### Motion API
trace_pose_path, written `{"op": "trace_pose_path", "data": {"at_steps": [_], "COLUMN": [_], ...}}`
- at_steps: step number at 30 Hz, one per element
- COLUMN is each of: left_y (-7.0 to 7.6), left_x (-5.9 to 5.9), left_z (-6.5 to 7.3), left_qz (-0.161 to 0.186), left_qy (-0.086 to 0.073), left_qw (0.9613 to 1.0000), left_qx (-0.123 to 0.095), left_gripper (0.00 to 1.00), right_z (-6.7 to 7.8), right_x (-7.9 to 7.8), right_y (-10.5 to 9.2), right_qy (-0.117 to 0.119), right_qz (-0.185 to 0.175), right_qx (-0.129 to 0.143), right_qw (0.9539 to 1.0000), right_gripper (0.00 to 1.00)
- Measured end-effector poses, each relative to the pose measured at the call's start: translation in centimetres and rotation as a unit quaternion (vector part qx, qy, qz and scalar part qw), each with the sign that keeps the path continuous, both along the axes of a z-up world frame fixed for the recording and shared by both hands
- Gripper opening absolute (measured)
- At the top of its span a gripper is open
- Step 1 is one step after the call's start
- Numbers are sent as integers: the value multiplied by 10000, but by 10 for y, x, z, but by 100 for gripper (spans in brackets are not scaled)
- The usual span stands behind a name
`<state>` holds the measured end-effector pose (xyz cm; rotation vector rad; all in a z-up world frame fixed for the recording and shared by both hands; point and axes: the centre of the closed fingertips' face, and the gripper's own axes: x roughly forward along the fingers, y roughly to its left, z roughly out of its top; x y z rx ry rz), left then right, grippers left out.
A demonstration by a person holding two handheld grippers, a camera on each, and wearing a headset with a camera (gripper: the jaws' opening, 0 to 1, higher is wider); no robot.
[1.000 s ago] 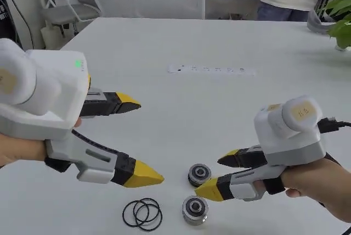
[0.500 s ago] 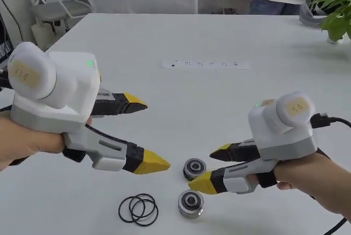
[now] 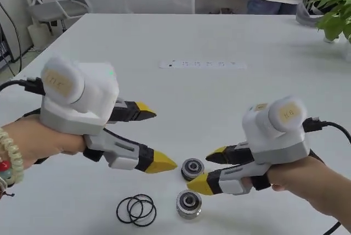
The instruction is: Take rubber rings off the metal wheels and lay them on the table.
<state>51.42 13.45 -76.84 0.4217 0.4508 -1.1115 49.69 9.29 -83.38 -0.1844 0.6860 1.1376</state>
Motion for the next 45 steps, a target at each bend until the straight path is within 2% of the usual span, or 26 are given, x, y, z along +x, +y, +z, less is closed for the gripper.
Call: {"op": "trace_pose_path", "data": {"at_steps": [4,7,9,11,15,18,24,29,37,40,45], "left_y": [2,2,2,3,6,5,-10,-23,-35,-40,-45], "left_x": [2,2,1,1,0,1,4,2,6,2,2], "left_z": [-12,-16,-20,-25,-36,-38,-37,-40,-49,-56,-62], "left_qz": [134,302,300,281,308,296,306,189,203,77,30], "left_qy": [13,144,143,143,191,149,63,-32,69,181,180], "left_qw": [9999,9991,9990,9992,9993,9994,9993,9996,9996,9997,9998], "left_qx": [-12,-267,-303,-236,-76,-33,-222,-185,-176,-132,-72], "left_gripper": [58,56,52,48,47,45,36,32,26,25,22], "right_z": [-2,-4,-4,-4,-4,-7,-11,-10,-15,-16,-17], "right_x": [-1,-1,0,0,0,-1,2,5,6,6,7], "right_y": [0,-1,-1,-1,-1,0,-2,-3,-7,-8,-9], "right_qy": [7,3,-2,0,-17,-51,-161,-182,-197,-214,-230], "right_qz": [17,24,14,7,14,44,40,-19,-51,-55,-69], "right_qx": [-47,-90,-91,-86,-97,-139,-228,-216,-280,-315,-319], "right_qw": [10000,10000,10000,10000,10000,9999,9996,9996,9994,9993,9992], "right_gripper": [45,45,45,45,44,43,38,36,32,30,29]}}
